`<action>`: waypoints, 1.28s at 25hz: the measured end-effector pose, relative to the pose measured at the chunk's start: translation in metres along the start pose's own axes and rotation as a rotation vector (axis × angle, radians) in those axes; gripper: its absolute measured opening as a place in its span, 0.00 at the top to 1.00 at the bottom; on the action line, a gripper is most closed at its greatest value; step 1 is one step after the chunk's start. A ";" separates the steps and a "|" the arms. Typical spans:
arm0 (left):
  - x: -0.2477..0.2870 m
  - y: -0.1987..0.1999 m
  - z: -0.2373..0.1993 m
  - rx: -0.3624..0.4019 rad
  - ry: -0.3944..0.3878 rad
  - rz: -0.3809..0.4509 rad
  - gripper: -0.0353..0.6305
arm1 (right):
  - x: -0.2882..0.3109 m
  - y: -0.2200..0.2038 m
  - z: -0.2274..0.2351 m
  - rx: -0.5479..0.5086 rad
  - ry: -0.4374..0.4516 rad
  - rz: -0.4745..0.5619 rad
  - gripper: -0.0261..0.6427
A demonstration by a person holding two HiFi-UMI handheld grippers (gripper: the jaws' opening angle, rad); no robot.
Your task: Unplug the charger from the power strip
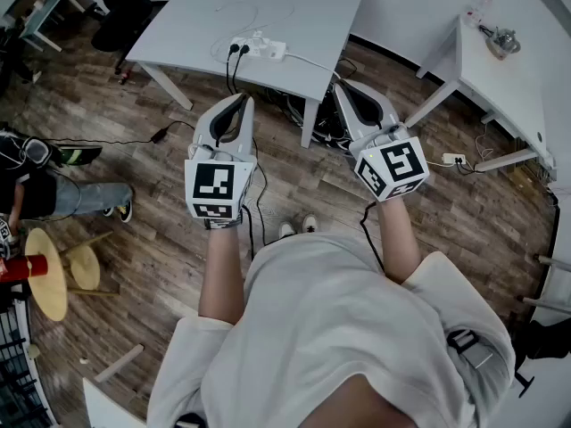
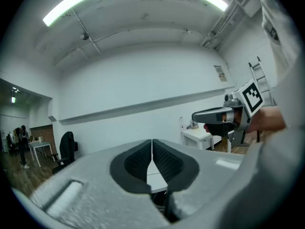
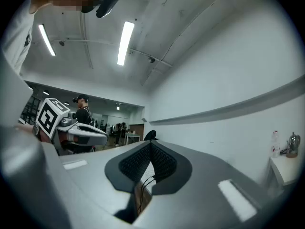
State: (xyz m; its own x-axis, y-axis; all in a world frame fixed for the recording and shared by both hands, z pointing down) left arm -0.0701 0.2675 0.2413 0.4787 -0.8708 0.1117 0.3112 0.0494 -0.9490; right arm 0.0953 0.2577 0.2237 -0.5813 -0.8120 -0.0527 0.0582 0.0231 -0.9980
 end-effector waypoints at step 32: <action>0.010 -0.032 -0.050 -0.041 -0.005 0.005 0.93 | 0.045 -0.004 -0.015 0.002 -0.015 0.061 0.96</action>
State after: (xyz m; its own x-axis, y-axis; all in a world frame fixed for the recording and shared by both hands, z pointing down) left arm -0.1167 0.2326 0.2580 0.4845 -0.8680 0.1085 0.2754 0.0336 -0.9607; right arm 0.0573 0.2299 0.2249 -0.5645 -0.8177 -0.1129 0.0948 0.0716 -0.9929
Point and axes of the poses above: the fingertips, and each gripper's own axes: x forward along the fingers, z to its right, y out of its top, the point moved 2 cm from there along -x, backward along the fingers, and after that the axes turned 5 degrees about x, right-handed, at the moved point
